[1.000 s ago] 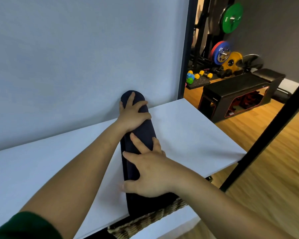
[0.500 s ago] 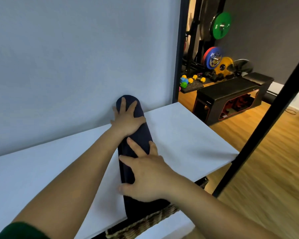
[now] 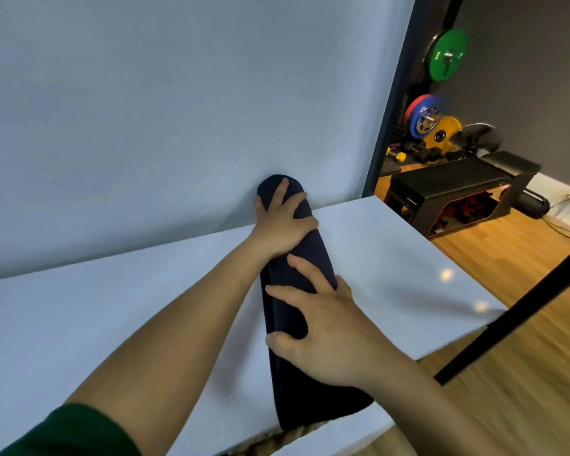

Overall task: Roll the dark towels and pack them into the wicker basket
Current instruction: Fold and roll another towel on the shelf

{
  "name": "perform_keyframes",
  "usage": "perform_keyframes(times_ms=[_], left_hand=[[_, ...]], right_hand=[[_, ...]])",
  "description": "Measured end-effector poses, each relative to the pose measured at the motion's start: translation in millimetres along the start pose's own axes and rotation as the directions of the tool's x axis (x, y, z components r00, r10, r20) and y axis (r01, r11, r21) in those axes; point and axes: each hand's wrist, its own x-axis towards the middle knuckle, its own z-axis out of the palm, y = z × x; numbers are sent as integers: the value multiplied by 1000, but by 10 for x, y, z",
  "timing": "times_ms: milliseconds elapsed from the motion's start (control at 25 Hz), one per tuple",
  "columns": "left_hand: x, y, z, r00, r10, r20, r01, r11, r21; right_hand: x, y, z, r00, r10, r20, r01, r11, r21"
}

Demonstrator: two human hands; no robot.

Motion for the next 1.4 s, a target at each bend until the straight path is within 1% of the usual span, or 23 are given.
perform_keyframes(times_ms=[80,240,320,360,440,480,520,600,680,760,840,880,960,1000,1040,1080,1120,1160,1200,1240,1280,1320,1400], left_hand=[[-27,-7,-38,1000,-12,15,13,996,-83],[-158,-38,-145,998,-3,56,4,1000,-15],[-288,-105,-223,999,-26,38,21,991,129],[-358,-134,-282,1000,15,24,-21,962,272],[-536,-187,-452,987,150,60,-159,840,518],[-653,-210,-557,982,162,97,-188,794,579],[-773,-247,-671,985,131,110,-170,760,627],[-1015,-362,-891,996,12,93,-73,727,683],[-1325,-517,-1069,993,-92,79,18,752,659],[-1663,-605,-1195,979,-196,50,126,781,612],[-2018,-666,-1303,954,-296,44,223,799,559],[-2213,-697,-1347,950,-310,41,243,812,531],[-2615,-747,-1408,952,-305,22,265,859,439],[-2809,-755,-1405,948,-317,3,294,883,365],[-2960,-752,-1368,945,-326,-30,320,900,295],[-3071,-738,-1310,941,-329,-80,338,907,249],[-3149,-739,-1247,934,-329,-140,353,908,224],[-3194,-736,-1198,920,-338,-198,376,903,207],[-3227,-726,-1169,902,-355,-246,402,897,183],[-3265,-717,-1152,881,-382,-278,432,890,147],[-3318,-713,-1142,861,-408,-304,458,882,114],[-3389,-715,-1125,843,-429,-323,482,871,101],[-3542,-699,-1038,817,-432,-381,515,844,147]], right_hand=[[-1,-39,10,1000,5,-12,-4,999,43],[-78,-131,46,999,-24,-26,27,989,147],[-132,-182,103,998,-62,-2,62,985,159],[-150,-196,124,996,-89,14,86,983,161],[-202,-210,112,988,-142,66,130,980,152],[-227,-189,62,984,-145,101,132,983,128],[-238,-134,-17,984,-110,139,99,992,82],[-189,25,-235,981,14,194,3,996,-89],[-24,163,-419,966,70,248,-23,982,-188],[178,231,-531,953,19,301,46,977,-207],[359,205,-559,946,-1,325,112,940,-322],[450,183,-541,952,-31,304,157,902,-401],[585,138,-434,966,-177,188,254,785,-565],[633,122,-347,961,-254,111,263,709,-654],[679,115,-259,949,-314,39,241,635,-734],[694,82,-178,944,-328,-26,184,592,-785],[694,-7,-96,951,-297,-83,118,598,-793],[675,-161,-33,967,-225,-119,61,662,-747],[665,-350,29,984,-131,-121,22,762,-647],[653,-556,91,996,-36,-86,-13,858,-514],[663,-767,156,999,30,-41,-43,926,-376],[671,-982,236,997,77,-4,-75,968,-241],[688,-1357,400,986,165,19,-165,986,8]])
